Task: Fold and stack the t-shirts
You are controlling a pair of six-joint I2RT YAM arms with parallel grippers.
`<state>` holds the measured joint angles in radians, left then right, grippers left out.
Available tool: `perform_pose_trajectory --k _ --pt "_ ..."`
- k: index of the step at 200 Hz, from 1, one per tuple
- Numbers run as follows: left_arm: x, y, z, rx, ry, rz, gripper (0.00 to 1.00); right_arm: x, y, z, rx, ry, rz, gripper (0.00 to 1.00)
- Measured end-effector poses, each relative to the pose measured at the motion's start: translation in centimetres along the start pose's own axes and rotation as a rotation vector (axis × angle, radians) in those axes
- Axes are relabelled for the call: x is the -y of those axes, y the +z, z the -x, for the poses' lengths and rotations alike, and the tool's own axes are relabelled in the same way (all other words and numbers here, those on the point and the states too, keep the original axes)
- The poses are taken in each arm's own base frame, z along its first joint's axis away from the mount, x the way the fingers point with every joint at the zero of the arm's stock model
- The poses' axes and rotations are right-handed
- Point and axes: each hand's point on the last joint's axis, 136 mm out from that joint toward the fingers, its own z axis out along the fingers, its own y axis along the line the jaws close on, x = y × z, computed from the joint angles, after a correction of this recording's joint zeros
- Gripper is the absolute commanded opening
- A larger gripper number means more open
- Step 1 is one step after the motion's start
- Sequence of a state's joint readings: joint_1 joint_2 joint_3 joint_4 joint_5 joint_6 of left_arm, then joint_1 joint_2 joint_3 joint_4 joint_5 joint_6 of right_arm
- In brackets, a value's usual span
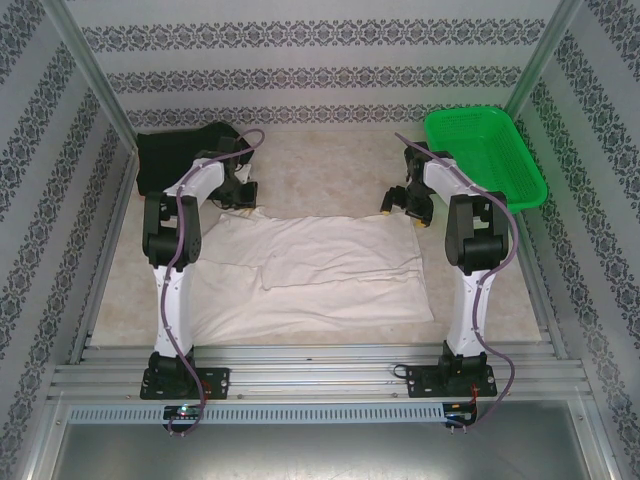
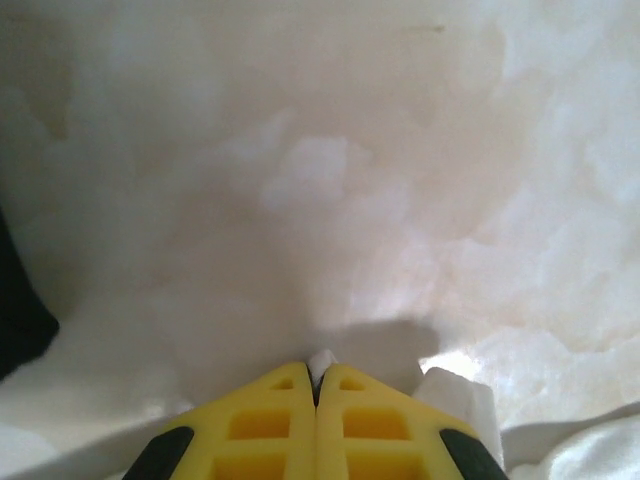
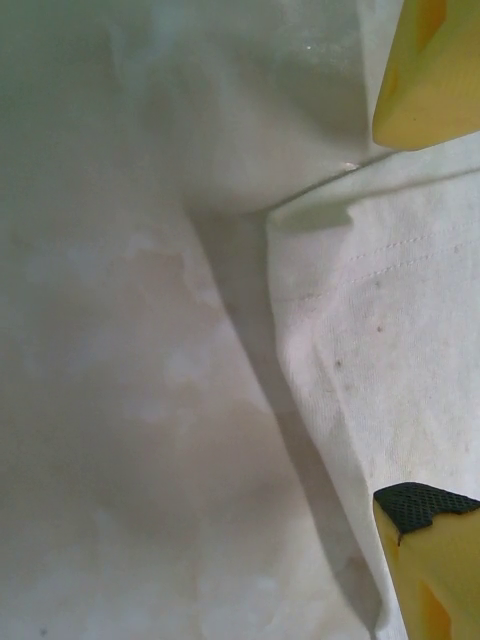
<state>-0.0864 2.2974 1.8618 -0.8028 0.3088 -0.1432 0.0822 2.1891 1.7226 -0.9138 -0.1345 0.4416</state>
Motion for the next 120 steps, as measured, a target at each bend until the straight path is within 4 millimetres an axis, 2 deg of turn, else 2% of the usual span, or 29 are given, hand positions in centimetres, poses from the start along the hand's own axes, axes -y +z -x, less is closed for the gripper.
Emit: perform_pose_trajectory --k 29,92,120 --pt "-0.1 -1.7 -0.9 0.029 -0.009 0.028 0.02 -0.1 0.0 0.2 0.009 0.002 0.004 0.86" --pt "0.5 -8.6 -0.7 0.245 0.004 0.062 0.03 -0.2 0.2 0.5 0.021 0.01 0.01 0.87" --pt "0.8 -9.6 -2.1 0.285 0.011 0.055 0.04 0.0 0.6 0.2 0.016 0.025 0.008 0.87"
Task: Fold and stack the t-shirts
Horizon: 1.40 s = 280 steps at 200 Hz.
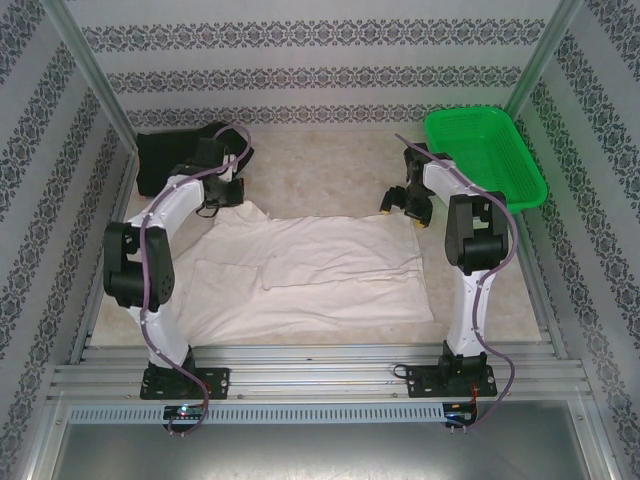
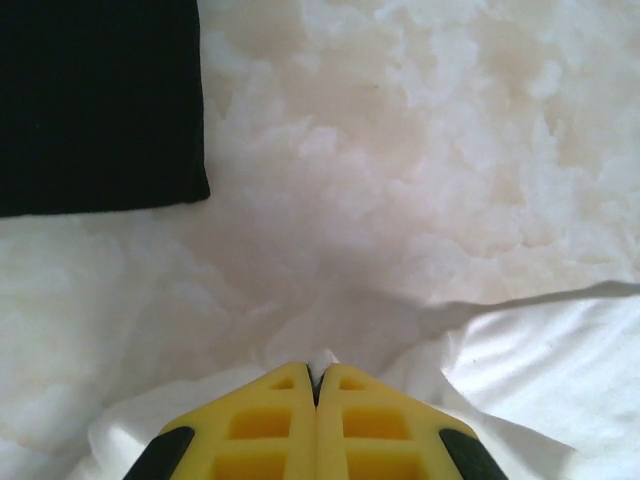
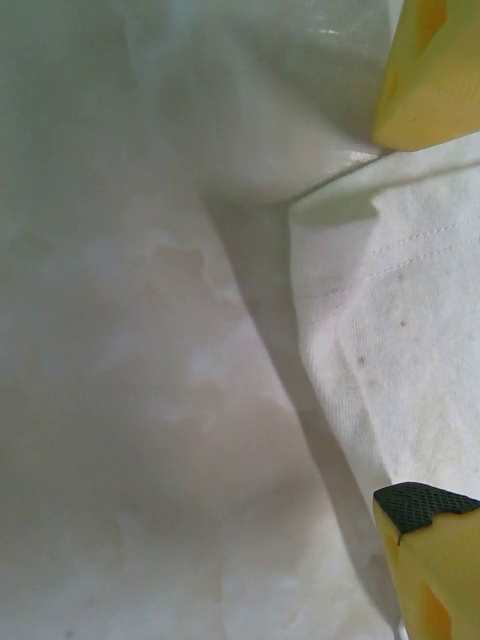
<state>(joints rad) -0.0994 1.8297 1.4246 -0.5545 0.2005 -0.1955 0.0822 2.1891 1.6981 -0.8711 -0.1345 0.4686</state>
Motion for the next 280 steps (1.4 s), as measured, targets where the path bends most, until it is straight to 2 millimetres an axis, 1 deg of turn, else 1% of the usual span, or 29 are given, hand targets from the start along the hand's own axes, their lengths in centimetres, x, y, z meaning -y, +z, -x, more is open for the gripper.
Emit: perform_pose_trajectory --k 17,45,65,92,103,116,131,141,158,180,194,216,229,248,280 --pt "0.4 -0.1 -1.7 -0.004 0.007 -0.004 0.05 0.1 0.2 -0.2 -0.003 0.007 -0.002 0.87" --pt "1.6 -0.3 -5.5 -0.023 0.019 -0.016 0.07 0.1 0.1 -0.3 0.004 0.015 0.003 0.87" --pt "2.2 -1.0 -7.9 -0.018 0.012 -0.031 0.13 0.2 0.2 -0.5 0.004 0.023 0.002 0.87" --pt "2.0 -1.6 -10.7 -0.019 -0.05 -0.047 0.29 0.1 0.2 -0.9 0.009 0.022 0.005 0.87" --pt "1.8 -1.7 -11.7 -0.025 -0.082 -0.052 0.41 0.0 0.1 -0.8 0.012 0.023 0.009 0.87" --pt "1.6 -2.3 -12.7 -0.024 -0.13 -0.056 0.5 0.1 0.1 -1.0 0.011 0.024 0.011 0.87" --pt "1.6 -3.5 -12.7 0.006 -0.195 -0.067 0.63 0.1 0.1 -1.1 0.009 0.024 0.011 0.87" --pt "1.9 -4.6 -12.1 0.038 -0.235 -0.082 0.67 0.1 0.0 -1.2 0.009 0.024 0.011 0.87" --pt "2.2 -5.8 -11.4 0.065 -0.326 -0.112 0.67 0.2 -0.1 -1.3 0.008 0.024 0.012 0.88" --pt "2.0 -5.6 -12.2 0.018 -0.472 -0.128 0.66 0.0 -0.5 -1.3 0.015 0.022 0.021 0.87" --pt "1.5 -4.9 -13.6 -0.032 -0.574 -0.132 0.66 -0.1 -0.9 -1.3 0.021 0.021 0.026 0.87" --pt "0.9 -3.1 -16.8 -0.143 -0.71 -0.118 0.64 -0.4 -1.3 -1.3 0.03 0.015 0.032 0.88" --pt "1.1 -2.2 -17.6 -0.189 -0.762 -0.122 0.63 -0.5 -1.5 -1.3 0.032 0.013 0.034 0.88" --pt "1.6 -1.6 -17.6 -0.209 -0.812 -0.149 0.61 -0.5 -1.4 -1.4 0.031 0.013 0.035 0.88" --pt "2.2 -1.4 -16.6 -0.191 -0.848 -0.191 0.6 -0.1 -1.0 -2.0 0.013 0.015 0.027 0.88"
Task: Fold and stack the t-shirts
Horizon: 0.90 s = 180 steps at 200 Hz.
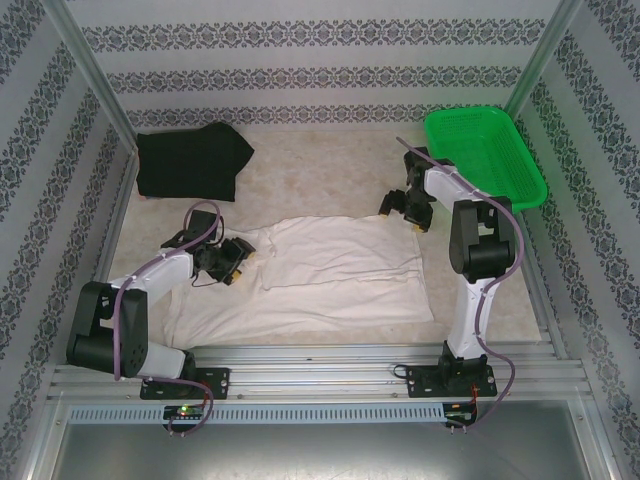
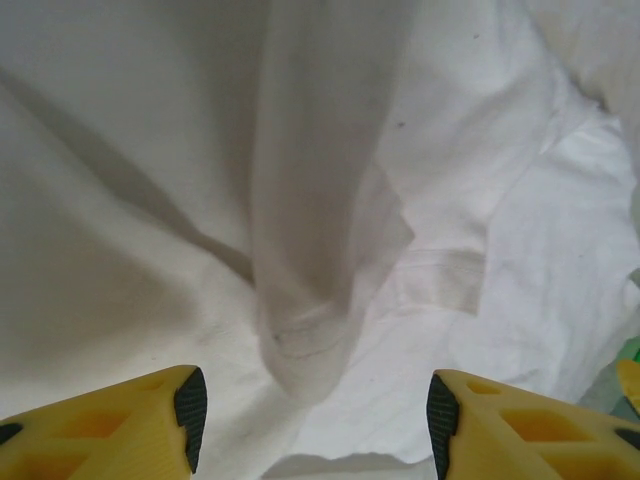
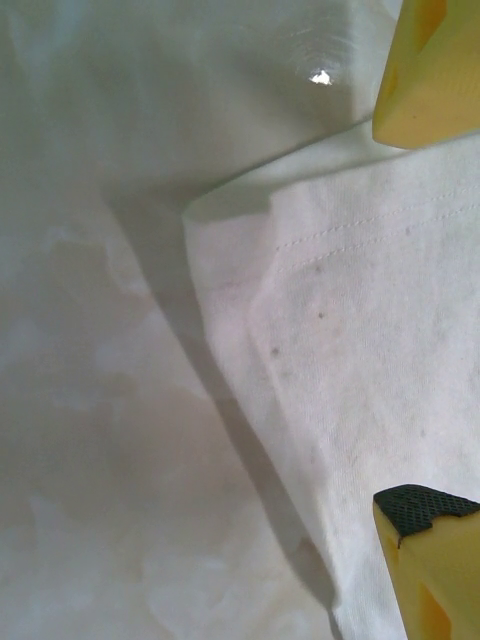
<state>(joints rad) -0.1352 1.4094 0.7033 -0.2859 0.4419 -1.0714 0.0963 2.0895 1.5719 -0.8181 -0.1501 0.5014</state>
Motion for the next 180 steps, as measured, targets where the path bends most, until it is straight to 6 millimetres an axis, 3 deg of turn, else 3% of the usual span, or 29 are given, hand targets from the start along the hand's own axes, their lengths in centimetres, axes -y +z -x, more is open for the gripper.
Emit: perform_pose_trajectory --k 91,134,162,180 --pt "0.1 1.2 1.1 -0.007 -0.034 0.021 0.58 0.5 0.7 -0.7 -0.017 0.003 -0.01 0.88" --pt "2.8 -0.4 2.1 0.015 0.048 0.008 0.58 0.6 0.5 -0.8 -0.012 0.003 -0.007 0.88" --pt "6.0 -2.7 3.2 0.038 0.195 0.024 0.57 0.5 0.3 -0.6 -0.005 0.003 -0.003 0.88" --pt "7.6 -3.0 3.9 0.036 0.302 0.058 0.57 0.5 0.3 -0.5 -0.001 0.003 0.0 0.88"
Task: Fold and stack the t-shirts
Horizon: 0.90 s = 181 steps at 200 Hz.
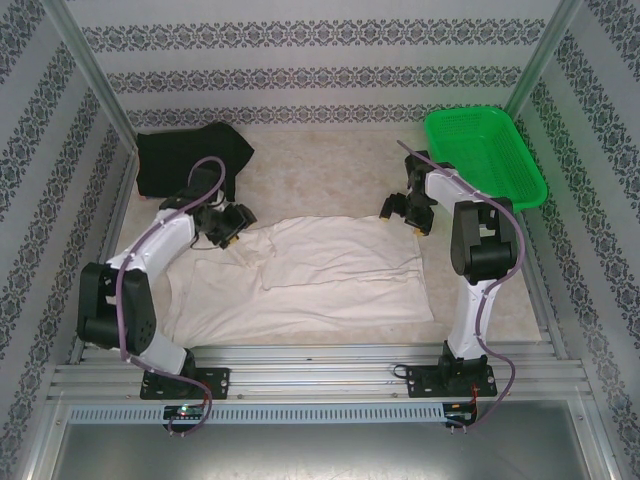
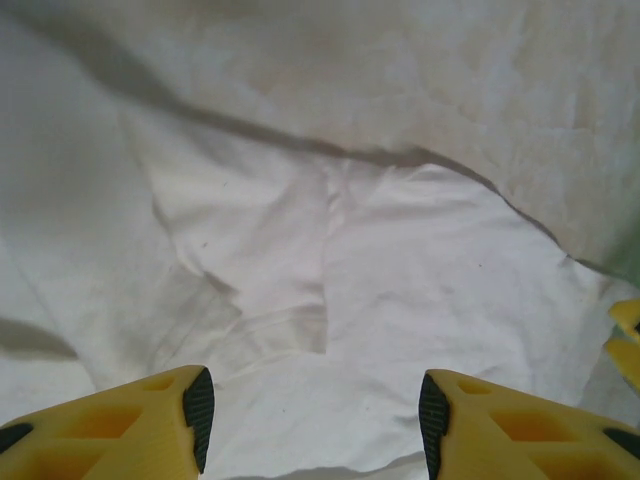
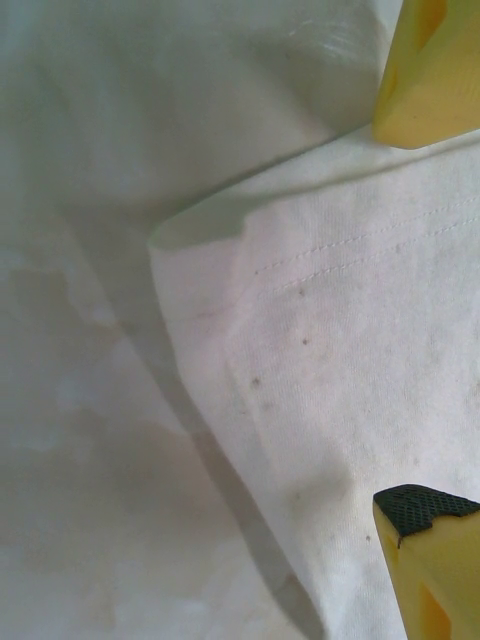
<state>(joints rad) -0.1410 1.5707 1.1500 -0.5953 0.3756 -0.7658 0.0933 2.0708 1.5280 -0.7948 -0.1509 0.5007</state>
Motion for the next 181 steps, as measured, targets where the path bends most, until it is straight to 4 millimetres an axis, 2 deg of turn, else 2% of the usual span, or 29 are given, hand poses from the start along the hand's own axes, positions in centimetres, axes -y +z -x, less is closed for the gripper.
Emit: perform_pose_trajectory --k 25,51,72,101,181 --pt "0.0 1.7 -0.8 -0.077 0.112 0.067 0.52 0.0 0.1 -0.1 -0.002 -0.002 0.007 0.88" --pt "-2.3 4.4 -3.2 -0.189 0.181 0.182 0.51 0.2 0.2 -0.4 -0.006 0.002 0.011 0.88" --pt "-3.7 5.7 -4.0 -0.226 0.221 0.254 0.5 0.4 0.4 -0.6 -0.011 0.005 0.01 0.88" --pt "-4.6 6.4 -4.1 -0.222 0.26 0.31 0.5 0.4 0.3 -0.5 -0.008 0.008 0.019 0.88" --pt "-5.2 7.5 -3.8 -0.203 0.312 0.387 0.43 0.5 0.3 -0.6 -0.005 0.009 0.021 0.88"
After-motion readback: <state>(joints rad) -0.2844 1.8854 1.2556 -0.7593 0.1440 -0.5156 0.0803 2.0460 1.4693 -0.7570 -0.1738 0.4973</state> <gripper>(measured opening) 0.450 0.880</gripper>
